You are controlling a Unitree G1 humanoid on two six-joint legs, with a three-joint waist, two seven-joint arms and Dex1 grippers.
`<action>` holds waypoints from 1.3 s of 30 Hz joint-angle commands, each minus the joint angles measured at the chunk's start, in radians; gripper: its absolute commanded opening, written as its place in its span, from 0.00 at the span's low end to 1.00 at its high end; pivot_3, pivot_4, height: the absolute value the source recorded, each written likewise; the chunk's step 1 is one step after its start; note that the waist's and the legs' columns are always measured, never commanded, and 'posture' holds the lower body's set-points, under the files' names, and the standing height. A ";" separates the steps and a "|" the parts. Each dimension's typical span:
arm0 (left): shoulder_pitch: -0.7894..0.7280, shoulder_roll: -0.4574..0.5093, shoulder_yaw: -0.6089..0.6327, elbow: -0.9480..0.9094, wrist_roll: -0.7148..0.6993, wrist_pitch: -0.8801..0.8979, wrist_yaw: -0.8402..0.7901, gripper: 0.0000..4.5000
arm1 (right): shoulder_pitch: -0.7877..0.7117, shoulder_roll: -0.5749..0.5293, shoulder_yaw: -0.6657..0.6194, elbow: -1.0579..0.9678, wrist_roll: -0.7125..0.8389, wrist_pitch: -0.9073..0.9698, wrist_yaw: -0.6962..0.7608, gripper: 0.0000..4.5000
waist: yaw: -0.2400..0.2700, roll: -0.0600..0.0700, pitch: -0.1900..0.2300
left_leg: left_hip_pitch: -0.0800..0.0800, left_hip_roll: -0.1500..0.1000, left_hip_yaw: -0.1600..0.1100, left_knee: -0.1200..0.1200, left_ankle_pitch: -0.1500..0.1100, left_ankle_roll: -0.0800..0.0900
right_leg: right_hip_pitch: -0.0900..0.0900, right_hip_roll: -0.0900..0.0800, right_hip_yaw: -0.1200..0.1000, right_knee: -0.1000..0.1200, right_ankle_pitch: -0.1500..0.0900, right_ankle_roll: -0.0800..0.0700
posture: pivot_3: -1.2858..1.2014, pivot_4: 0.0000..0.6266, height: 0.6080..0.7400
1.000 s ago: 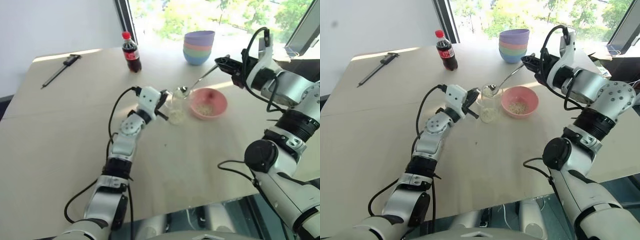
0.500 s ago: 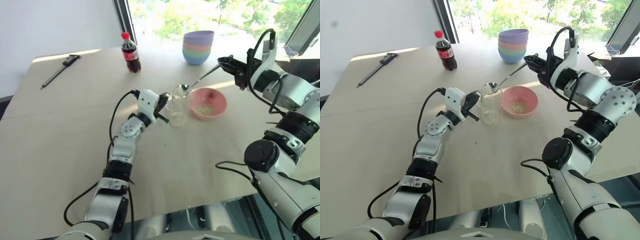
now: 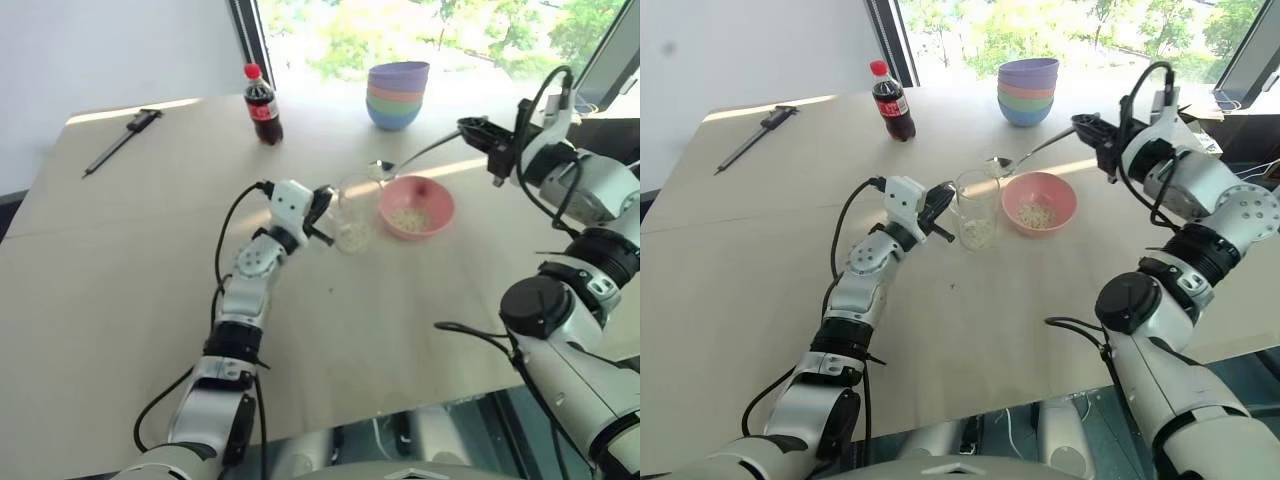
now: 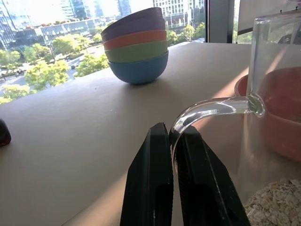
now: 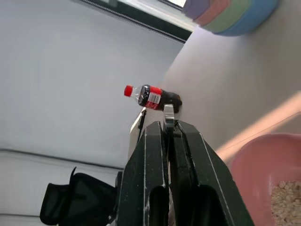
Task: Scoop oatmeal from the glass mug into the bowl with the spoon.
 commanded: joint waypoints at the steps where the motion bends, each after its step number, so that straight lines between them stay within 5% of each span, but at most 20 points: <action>1: 0.014 0.005 0.010 -0.032 -0.001 -0.016 0.008 0.02 | -0.008 -0.047 0.013 0.018 0.039 -0.045 0.017 0.00 | -0.001 0.000 0.000 | 0.000 0.000 0.001 0.000 0.000 0.000 | 0.000 0.000 0.000 0.000 0.000 0.000 | 0.52 0.24 1.00; 13: 0.118 0.018 0.006 -0.134 0.000 0.019 0.021 0.02 | 0.110 -0.135 0.338 -0.030 -0.074 -0.189 0.217 0.00 | -0.002 0.000 0.000 | 0.002 0.002 0.005 0.000 0.000 0.001 | 0.000 0.000 0.004 0.001 0.000 0.000 | 0.52 0.24 1.00; 20: 0.167 0.024 0.015 -0.191 -0.007 0.051 0.039 0.02 | 0.182 -0.282 0.741 -0.209 -0.278 -0.391 0.526 0.00 | -0.002 0.000 0.000 | 0.002 0.002 0.005 0.000 0.000 0.002 | 0.000 0.003 0.004 -0.001 0.000 0.000 | 0.52 0.24 1.00; 30: 0.177 0.019 0.013 -0.201 -0.019 0.064 0.047 0.02 | 0.208 -0.493 1.130 -0.419 -0.564 -0.729 0.918 0.00 | 0.002 0.000 0.000 | 0.002 0.002 0.003 0.000 0.000 0.001 | 0.001 0.003 0.002 -0.003 0.000 0.000 | 0.52 0.24 1.00; 35: 0.175 0.020 0.012 -0.202 -0.022 0.065 0.050 0.02 | 0.195 -0.466 1.082 -0.371 -0.557 -0.717 0.923 0.00 | 0.002 0.000 0.000 | 0.002 0.002 0.002 0.000 0.000 0.001 | 0.002 -0.001 0.001 -0.004 0.000 0.000 | 0.52 0.24 1.00; 39: 0.176 0.026 0.012 -0.210 -0.017 0.069 0.053 0.02 | 0.076 -0.322 0.859 -0.283 -0.347 -0.530 0.790 0.00 | 0.000 0.000 0.000 | 0.002 0.002 0.002 0.000 0.000 0.001 | 0.002 -0.002 0.001 -0.004 0.001 0.000 | 0.52 0.24 1.00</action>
